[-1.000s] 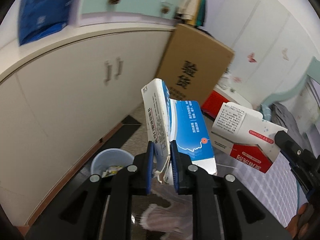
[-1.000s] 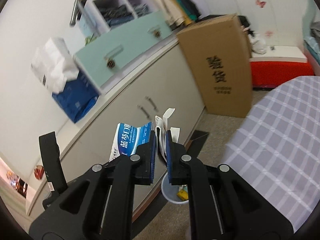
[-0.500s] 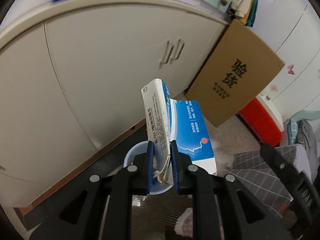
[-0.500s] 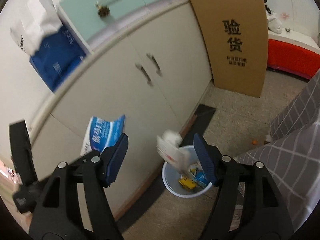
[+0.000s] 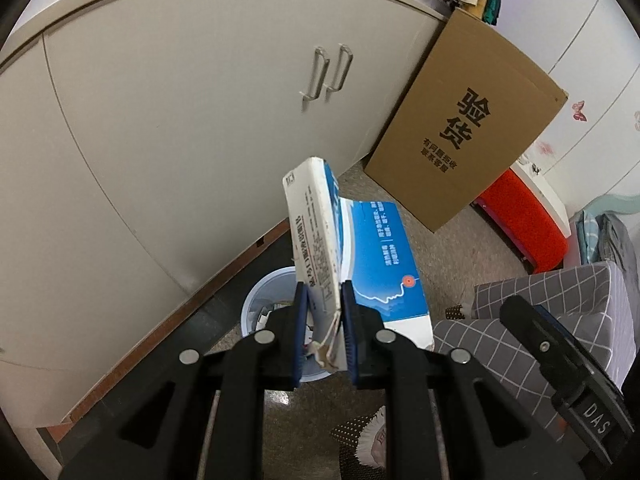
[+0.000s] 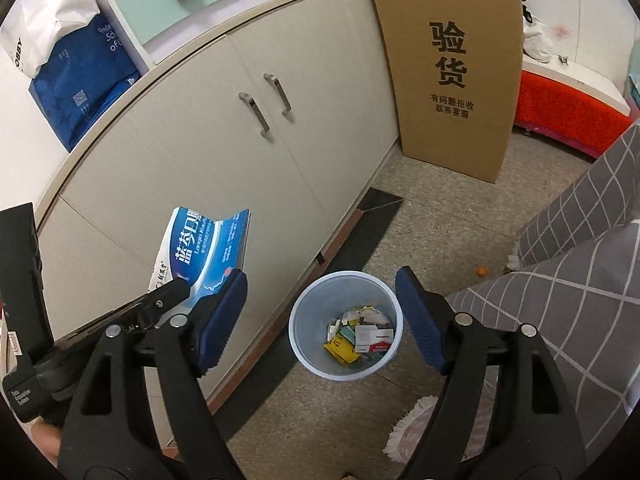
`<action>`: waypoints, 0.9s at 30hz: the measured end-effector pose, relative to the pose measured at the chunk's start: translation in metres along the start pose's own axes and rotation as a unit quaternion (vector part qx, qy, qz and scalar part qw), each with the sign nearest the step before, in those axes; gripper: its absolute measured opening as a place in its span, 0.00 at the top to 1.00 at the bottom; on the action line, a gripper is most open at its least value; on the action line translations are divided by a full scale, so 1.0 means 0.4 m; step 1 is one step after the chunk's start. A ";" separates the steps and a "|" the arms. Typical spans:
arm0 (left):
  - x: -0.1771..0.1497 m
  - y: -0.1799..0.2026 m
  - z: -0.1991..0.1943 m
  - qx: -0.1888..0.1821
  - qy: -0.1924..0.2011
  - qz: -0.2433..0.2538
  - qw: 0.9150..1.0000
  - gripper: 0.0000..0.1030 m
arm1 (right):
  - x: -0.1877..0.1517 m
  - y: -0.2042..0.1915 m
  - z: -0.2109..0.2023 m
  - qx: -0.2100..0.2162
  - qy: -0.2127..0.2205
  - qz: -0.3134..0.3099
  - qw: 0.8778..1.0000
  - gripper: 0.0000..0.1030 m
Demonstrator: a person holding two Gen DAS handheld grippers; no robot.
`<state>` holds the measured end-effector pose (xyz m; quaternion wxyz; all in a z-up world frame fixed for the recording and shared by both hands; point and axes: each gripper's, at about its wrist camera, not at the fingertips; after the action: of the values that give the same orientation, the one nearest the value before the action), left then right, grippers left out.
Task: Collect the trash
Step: 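Open the left gripper to drop the white-blue box into the wastebasket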
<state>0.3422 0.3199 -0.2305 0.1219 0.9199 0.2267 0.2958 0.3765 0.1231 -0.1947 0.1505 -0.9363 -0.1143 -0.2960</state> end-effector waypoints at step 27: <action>0.033 0.066 0.007 0.010 0.032 0.039 0.999 0.60 | -0.006 0.020 -0.029 -0.060 0.043 0.012 0.997 0.20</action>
<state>0.3626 0.3031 -0.2168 0.0935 0.9194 0.1971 0.3274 0.3709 0.1112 -0.1888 0.1021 -0.9313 -0.0789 -0.3406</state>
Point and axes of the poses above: each gripper's, at about its wrist camera, not at the fingertips, and z roughly the way its jaws point, y to its right, x to its top, and after that the axes turned 8 degrees about -x, right-handed
